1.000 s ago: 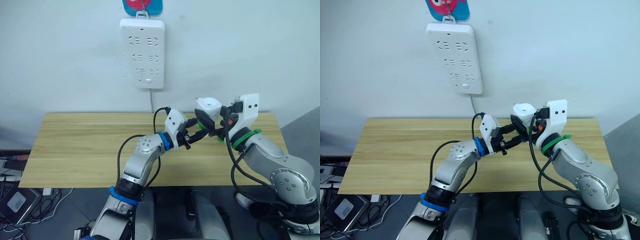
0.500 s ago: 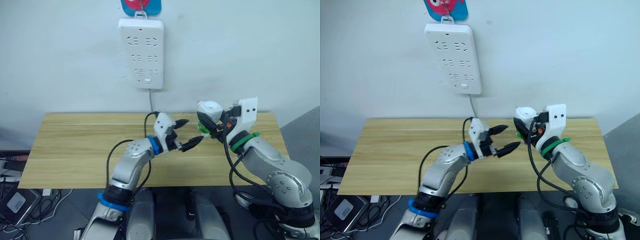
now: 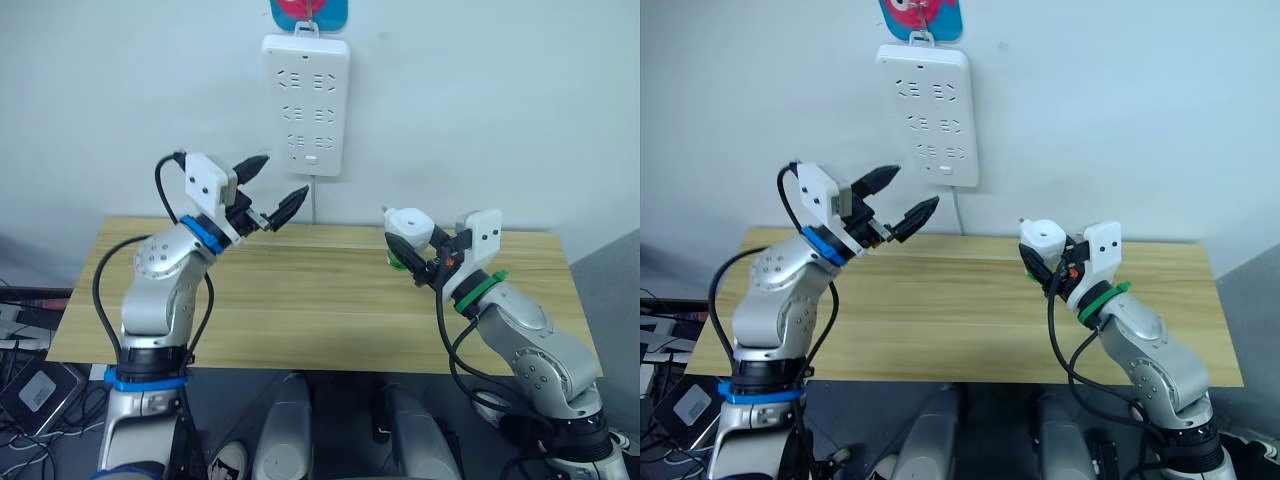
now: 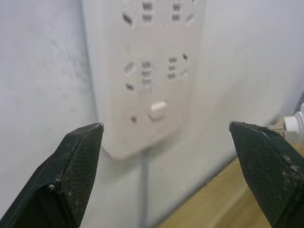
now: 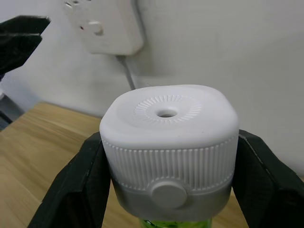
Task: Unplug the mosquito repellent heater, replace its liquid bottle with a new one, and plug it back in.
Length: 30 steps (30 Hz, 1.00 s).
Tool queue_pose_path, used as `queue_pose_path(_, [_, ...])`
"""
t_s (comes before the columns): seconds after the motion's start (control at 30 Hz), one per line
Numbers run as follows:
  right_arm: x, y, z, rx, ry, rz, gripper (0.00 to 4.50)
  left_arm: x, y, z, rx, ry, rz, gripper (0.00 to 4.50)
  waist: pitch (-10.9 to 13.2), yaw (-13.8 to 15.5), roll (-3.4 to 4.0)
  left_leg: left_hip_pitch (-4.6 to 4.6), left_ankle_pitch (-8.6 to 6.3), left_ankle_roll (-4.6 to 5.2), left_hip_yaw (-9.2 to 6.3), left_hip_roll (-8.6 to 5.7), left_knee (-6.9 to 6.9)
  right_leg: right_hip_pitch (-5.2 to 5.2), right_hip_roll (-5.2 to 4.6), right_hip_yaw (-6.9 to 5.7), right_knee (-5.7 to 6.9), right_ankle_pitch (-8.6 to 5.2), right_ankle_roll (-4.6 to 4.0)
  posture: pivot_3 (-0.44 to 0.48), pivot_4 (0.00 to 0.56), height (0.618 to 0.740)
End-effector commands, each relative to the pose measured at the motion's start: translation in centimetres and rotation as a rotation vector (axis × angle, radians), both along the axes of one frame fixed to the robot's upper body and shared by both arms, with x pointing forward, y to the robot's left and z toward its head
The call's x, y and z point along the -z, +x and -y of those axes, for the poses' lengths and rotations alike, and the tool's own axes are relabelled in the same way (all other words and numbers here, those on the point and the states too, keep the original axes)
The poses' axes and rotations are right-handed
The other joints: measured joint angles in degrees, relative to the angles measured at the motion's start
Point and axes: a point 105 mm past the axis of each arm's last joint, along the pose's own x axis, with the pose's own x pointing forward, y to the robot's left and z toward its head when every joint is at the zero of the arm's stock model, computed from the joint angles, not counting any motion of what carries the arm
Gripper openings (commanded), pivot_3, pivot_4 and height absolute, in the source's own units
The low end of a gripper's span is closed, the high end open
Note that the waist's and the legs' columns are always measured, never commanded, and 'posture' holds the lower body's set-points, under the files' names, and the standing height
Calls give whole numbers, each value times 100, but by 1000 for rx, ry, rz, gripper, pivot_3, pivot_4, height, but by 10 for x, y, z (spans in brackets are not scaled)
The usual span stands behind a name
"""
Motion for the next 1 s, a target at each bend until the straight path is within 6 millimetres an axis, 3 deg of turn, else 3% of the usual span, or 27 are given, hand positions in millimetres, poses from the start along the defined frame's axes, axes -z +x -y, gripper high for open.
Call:
queue_pose_path(0.03, [-18,-3,-5,-18,22,66,3070,-13,7,7,42,30,63,4500,0,65,0,0,0,0,0,1,-1,0,0,0,0,0,0,347,284,740])
queue_pose_path(0.4, [-28,-9,0,12,30,88,3070,-26,37,31,146,55,112,4500,-2,159,-4,-7,0,1,-2,1,0,-4,3,-4,1,17,-29,289,278,740])
queue_pose_path(0.6, [-36,-12,5,32,52,99,3070,-29,32,49,305,94,100,4500,-5,257,-8,-14,12,2,-14,-2,8,-1,2,-15,1,28,-27,279,276,740])
queue_pose_path(0.93, [-49,-20,2,3,65,112,3069,-34,29,53,463,27,-64,4500,-6,158,-11,-14,12,3,-14,1,3,-4,4,-16,2,32,-30,264,275,740])
queue_pose_path(1.0, [-54,-22,-1,-18,65,115,3069,-30,26,51,501,19,-127,4102,-6,114,-11,-15,12,3,-14,0,3,-4,3,-16,2,32,-30,257,274,740])
